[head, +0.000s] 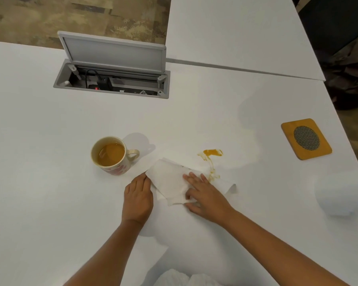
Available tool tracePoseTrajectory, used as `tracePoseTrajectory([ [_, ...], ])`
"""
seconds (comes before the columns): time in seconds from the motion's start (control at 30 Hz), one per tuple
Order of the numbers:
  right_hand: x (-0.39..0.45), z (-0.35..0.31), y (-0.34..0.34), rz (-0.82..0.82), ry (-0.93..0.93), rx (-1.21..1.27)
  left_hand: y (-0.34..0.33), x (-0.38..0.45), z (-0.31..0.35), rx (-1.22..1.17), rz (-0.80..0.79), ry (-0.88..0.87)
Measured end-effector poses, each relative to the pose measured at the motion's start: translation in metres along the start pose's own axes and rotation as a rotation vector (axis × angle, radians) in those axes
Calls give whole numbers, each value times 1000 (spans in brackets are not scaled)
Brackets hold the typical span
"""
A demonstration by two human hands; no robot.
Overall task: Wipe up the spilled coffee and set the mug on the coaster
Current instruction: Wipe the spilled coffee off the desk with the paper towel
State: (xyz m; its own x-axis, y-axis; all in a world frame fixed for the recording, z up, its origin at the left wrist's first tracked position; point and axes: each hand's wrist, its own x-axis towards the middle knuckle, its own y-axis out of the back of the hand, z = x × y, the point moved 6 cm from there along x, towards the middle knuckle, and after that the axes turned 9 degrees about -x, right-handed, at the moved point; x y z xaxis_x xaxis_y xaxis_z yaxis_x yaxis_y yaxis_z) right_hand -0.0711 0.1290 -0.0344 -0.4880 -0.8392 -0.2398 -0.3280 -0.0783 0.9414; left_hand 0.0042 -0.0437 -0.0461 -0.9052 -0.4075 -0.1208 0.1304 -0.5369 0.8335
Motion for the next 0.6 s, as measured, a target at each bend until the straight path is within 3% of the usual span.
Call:
tracePoseTrajectory([
  [0.13, 19, -9, 8, 45, 13, 16, -2, 0, -1, -13, -16, 7],
  [0.3, 43, -26, -12, -74, 107, -163, -6, 0, -6, -76, -15, 43],
  [0.6, 52, -14, -18, -79, 47, -342, -11, 0, -15, -180, -28, 122],
])
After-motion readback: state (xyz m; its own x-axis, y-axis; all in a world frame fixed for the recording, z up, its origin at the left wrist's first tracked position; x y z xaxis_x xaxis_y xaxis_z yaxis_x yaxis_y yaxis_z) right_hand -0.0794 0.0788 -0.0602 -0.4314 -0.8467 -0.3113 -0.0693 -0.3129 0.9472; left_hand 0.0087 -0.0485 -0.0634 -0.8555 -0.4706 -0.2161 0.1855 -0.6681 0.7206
